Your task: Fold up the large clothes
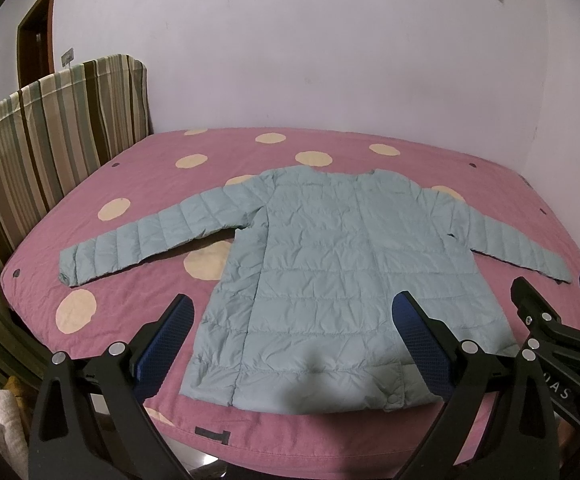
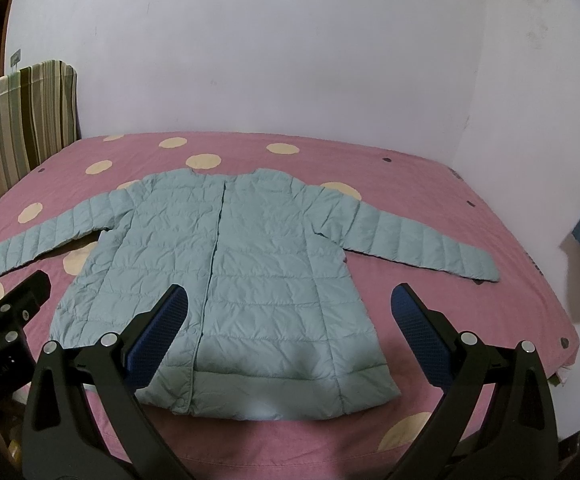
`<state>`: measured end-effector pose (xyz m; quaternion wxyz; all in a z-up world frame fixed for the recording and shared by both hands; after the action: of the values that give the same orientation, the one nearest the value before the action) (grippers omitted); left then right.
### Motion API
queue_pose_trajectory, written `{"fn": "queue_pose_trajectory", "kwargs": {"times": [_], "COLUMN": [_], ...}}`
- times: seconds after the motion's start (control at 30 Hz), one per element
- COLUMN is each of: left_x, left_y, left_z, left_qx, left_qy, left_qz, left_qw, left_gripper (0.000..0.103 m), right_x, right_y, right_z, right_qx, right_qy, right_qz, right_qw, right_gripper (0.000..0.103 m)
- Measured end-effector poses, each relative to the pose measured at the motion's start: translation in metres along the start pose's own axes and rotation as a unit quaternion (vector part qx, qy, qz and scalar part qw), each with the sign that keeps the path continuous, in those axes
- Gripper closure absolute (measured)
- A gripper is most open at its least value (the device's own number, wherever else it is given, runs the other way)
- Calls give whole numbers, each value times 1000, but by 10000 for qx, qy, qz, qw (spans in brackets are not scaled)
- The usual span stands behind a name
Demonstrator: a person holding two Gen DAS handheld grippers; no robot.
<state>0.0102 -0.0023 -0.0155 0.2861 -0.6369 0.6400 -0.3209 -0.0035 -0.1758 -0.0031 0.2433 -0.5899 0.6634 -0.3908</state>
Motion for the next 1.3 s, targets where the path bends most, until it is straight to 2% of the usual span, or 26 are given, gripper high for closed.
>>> {"fn": "queue_pose_trajectory", "kwargs": {"times": [0.17,0.53,0.63,0.77,1.0,1.17,1.23,1.27,1.3], "left_x": [3,-2,-11,-36,-101,-147,-162,-168,-173], "left_y": [8,1,-2,-6,-6,5,9,11,12], "left_z": [8,37,55,86,148,187,198,201,204], "left_qx": [-59,-340,-473,-591,-938,-1162,-1220,-1238,-1258], "left_qy": [5,-83,-213,-652,-1440,-2213,-2433,-2525,-2575], "left_qz": [-6,-52,-143,-316,-807,-961,-1016,-1065,-1113], "left_qw": [10000,9994,9986,9956,9818,9635,9569,9537,9516], "left_gripper": [4,4,4,4,4,4,4,4,4], "right_x": [0,-2,4,22,87,144,166,177,192], "right_y": [1,4,4,3,1,3,5,7,10], "right_z": [7,39,54,85,159,200,214,221,229], "right_qx": [-49,-332,-441,-605,-1016,-1138,-1207,-1255,-1312], "right_qy": [-12,-68,-108,-46,342,752,866,928,968], "right_qz": [-4,44,163,380,1087,1540,1734,1832,1986], "right_qw": [10000,9994,9988,9974,9883,9786,9736,9706,9664], "right_gripper": [2,2,2,2,2,3,14,25,28]}}
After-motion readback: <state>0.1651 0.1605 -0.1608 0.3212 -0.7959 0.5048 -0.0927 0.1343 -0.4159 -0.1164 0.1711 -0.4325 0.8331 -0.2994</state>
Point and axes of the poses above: each gripper's, at about its wrist camera, not at the fingertips, and z roughly the way its jaws point, x to its right, y to its underside, the point moved 1 cm from there along z, roughly the way its jaws point, and after that the axes turned 3 degrees about y, right-handed, at the moved point
